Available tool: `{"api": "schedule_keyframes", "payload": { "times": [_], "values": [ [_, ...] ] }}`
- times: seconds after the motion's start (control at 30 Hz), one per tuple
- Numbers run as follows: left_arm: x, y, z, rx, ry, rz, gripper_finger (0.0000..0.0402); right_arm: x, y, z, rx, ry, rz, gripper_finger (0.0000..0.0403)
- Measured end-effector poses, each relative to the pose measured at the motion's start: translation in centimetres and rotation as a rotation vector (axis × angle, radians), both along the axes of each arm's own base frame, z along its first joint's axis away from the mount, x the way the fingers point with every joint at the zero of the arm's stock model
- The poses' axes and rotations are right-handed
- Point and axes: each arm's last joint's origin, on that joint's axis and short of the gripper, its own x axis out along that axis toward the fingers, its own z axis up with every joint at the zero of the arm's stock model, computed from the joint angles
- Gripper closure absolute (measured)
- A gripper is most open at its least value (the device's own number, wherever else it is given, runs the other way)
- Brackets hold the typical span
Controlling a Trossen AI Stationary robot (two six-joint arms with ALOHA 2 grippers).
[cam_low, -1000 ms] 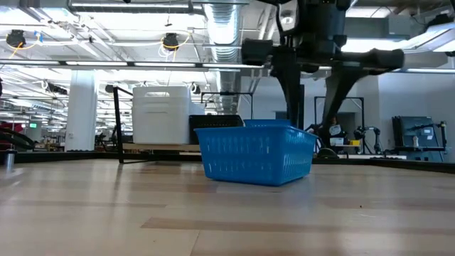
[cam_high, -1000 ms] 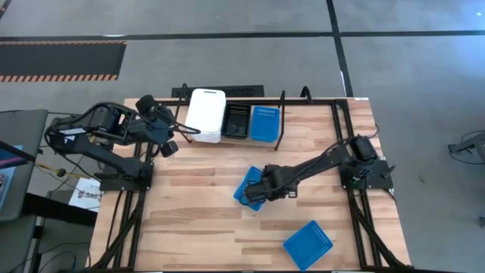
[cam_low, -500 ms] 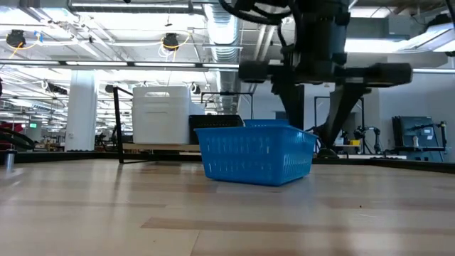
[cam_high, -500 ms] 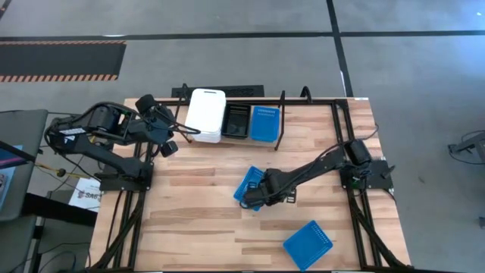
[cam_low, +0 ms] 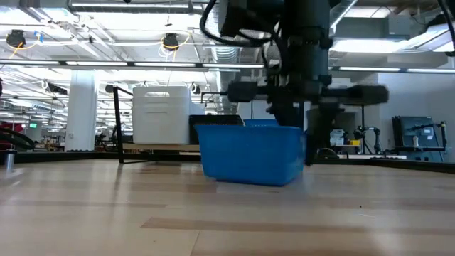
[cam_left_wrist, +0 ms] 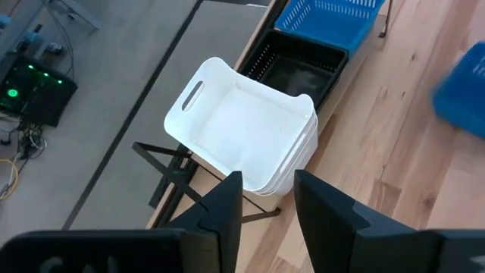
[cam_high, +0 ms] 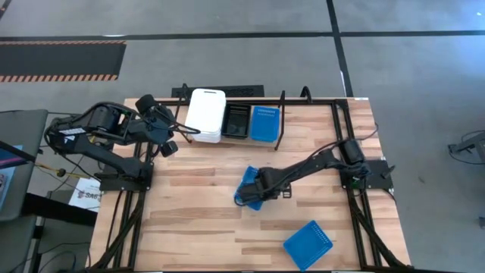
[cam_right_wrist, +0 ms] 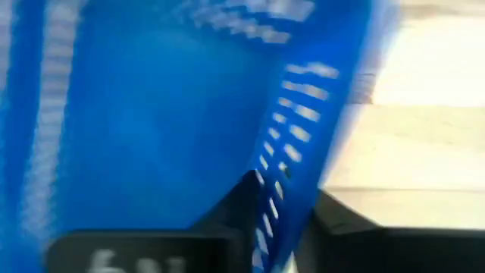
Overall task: Stack baskets on shelf by color
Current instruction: Stack the left blue bin on top of the blue bin on the shelf
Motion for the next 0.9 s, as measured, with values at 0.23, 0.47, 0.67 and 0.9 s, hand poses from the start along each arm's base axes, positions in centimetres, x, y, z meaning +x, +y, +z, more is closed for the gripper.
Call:
{"api": "schedule_keyframes", "payload": {
  "times": [0.23,0.47,0.67,0.9],
  "values": [
    [0.0,0.0,0.0,-0.003,0.000,0.000,0.0292,0.3,-0.7,0.9,0.016,-0.011,0.119,0.0395],
    [0.0,0.0,0.0,-0.016,-0.003,-0.001,0.0292,-0.4,-1.6,10.8,-0.126,-0.132,0.264,0.0399],
    [0.0,0.0,0.0,-0.032,-0.022,0.023,0.0292,-4.5,-5.3,21.0,-0.388,-0.143,0.347,0.0400],
    [0.0,0.0,0.0,-0.069,-0.064,0.074,0.0292,-7.9,-12.7,26.4,-0.541,-0.196,0.313,0.0401]
  ]
}}
